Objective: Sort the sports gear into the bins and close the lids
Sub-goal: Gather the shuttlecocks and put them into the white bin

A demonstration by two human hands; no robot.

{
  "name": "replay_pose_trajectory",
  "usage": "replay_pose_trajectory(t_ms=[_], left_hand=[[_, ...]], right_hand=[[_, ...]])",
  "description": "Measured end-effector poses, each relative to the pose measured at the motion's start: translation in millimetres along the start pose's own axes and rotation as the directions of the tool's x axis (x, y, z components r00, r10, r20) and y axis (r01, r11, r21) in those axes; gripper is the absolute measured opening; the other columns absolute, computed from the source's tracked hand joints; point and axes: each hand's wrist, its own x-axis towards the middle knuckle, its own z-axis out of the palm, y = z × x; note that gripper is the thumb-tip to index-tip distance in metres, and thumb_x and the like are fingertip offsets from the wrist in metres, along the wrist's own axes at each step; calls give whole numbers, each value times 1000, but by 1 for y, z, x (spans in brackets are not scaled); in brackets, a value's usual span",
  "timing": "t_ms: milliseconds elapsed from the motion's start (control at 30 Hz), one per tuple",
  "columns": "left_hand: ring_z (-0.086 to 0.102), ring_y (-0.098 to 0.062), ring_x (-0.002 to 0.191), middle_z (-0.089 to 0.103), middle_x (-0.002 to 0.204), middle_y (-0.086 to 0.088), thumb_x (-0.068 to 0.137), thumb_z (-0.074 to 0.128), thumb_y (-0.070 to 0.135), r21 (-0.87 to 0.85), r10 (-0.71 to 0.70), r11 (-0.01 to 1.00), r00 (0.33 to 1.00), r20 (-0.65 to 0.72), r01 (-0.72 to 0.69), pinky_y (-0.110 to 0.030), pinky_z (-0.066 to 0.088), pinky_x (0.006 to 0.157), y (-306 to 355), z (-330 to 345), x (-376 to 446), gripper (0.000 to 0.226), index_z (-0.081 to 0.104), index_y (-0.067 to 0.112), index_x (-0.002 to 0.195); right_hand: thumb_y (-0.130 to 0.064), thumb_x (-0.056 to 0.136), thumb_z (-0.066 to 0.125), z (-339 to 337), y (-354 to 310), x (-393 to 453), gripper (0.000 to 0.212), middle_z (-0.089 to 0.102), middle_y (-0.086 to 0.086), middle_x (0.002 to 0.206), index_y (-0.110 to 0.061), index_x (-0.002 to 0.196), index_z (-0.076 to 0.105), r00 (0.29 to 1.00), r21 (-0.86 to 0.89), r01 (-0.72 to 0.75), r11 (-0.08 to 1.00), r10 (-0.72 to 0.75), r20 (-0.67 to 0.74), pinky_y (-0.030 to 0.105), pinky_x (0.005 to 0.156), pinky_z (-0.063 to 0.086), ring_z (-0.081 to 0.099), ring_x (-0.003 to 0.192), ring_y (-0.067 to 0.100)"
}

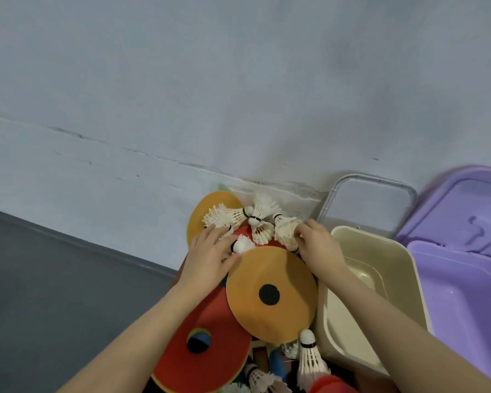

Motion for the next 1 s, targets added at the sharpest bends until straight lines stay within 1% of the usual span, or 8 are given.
replay_pose_trajectory(t_ms=[167,333,467,533,633,767,933,1000], left_hand=[[46,-32,123,59,123,-4,82,42,55,-70,11,997,997,-80,-17,-47,35,99,30,-11,-1,55,65,20,117],[51,-32,116,61,117,-5,81,49,49,-104,101,987,974,-204,-125,-47,39,94,82,-21,-8,46,67,18,110],[53,-31,114,62,114,-5,81,50,48,-59,178,978,953,-245,-198,-46,41,91,136,-20,-10,44,68,17,107],[54,-29,111,62,113,-4,81,50,47,-49,207,973,943,-262,-227,-45,41,91,168,-15,-12,43,67,18,107],[51,-24,111,61,113,-4,81,50,47,-52,239,963,930,-278,-264,-41,40,91,221,0,-16,43,67,16,106],[51,-23,104,61,107,-5,81,56,41,-37,346,925,878,-332,-378,-34,39,90,295,29,-21,35,65,16,103],[56,-28,104,62,108,-5,80,57,37,-97,383,895,863,-330,-435,-32,38,90,396,77,-20,34,67,14,103],[55,-28,106,61,109,-5,81,57,37,-132,407,876,859,-312,-463,-38,42,88,434,96,-18,34,66,14,103]], right_hand=[[-7,92,49,-32,4,-28,9,55,4,94,-7,92,58,987,97,47,994,-31,-156,35,60,42,51,85,23],[0,84,58,-67,26,-68,8,57,6,86,-7,87,58,940,205,143,968,-68,-336,27,63,34,52,78,24],[-2,81,54,-93,57,-106,8,55,2,81,-10,83,55,898,200,195,960,-93,-429,20,64,27,45,76,15],[-6,83,51,-104,80,-127,6,54,2,84,-11,85,54,892,211,197,957,-86,-445,24,65,33,46,79,17],[-13,86,46,-122,122,-161,10,55,3,85,-10,87,55,869,208,202,957,-77,-489,26,62,35,47,79,19],[-17,90,40,-147,183,-208,17,56,3,85,-10,88,56,846,191,171,967,-45,-531,31,63,39,50,78,22],[-15,89,42,-176,267,-260,14,54,5,95,-9,94,55,811,194,153,969,-11,-585,24,75,38,50,85,23],[-14,88,42,-187,299,-276,16,56,10,95,-7,94,56,785,186,114,976,26,-619,20,78,36,50,86,22]])
